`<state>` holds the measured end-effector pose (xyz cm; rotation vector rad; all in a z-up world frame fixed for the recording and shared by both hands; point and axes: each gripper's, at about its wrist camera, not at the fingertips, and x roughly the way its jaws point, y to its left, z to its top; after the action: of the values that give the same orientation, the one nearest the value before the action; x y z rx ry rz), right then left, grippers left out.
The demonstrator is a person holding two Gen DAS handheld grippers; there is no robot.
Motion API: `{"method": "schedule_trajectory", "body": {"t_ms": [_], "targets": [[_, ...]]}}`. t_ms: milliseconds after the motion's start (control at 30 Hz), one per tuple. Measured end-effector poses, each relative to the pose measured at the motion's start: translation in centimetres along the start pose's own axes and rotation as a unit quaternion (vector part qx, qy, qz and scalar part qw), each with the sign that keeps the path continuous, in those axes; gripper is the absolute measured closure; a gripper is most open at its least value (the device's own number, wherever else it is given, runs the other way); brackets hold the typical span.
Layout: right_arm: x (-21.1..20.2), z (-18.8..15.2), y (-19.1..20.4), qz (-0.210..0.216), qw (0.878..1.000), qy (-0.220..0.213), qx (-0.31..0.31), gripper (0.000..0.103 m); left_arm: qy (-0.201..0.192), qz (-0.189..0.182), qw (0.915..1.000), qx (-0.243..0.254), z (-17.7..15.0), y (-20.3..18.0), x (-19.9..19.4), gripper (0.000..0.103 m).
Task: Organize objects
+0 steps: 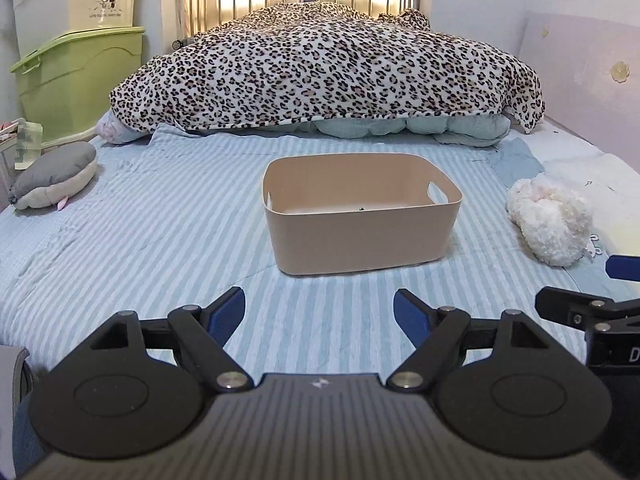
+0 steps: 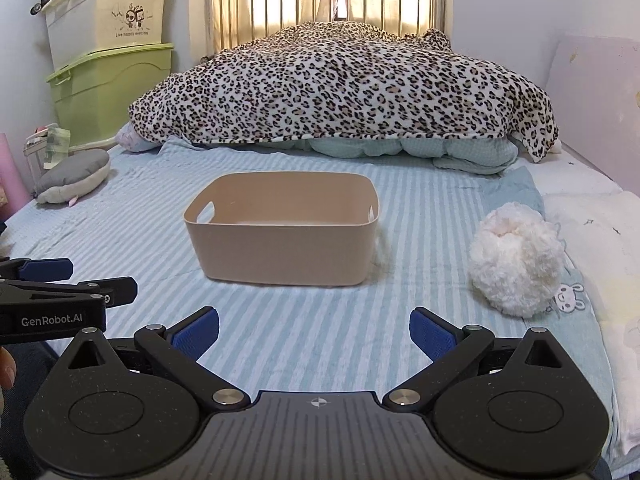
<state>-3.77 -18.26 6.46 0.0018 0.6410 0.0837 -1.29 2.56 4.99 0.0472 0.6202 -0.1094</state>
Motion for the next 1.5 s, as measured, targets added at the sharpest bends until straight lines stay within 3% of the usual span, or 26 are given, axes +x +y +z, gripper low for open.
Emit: {"method": "schedule_trajectory", "body": {"t_ms": [600, 1500], "targets": [[-3.3, -1.7, -0.5, -0.009, 1.0, 0.006, 0.011, 0.0, -0.004, -0.004, 0.9999, 0.016, -1.8, 0.3, -3.2, 0.021], [-4.9, -1.8, -0.1, -0.009, 1.0, -0.008, 0.005, 0.0, -0.01, -0.013, 0.9997, 0.02, -1.6, -0.5, -4.3, 0.021]]}}
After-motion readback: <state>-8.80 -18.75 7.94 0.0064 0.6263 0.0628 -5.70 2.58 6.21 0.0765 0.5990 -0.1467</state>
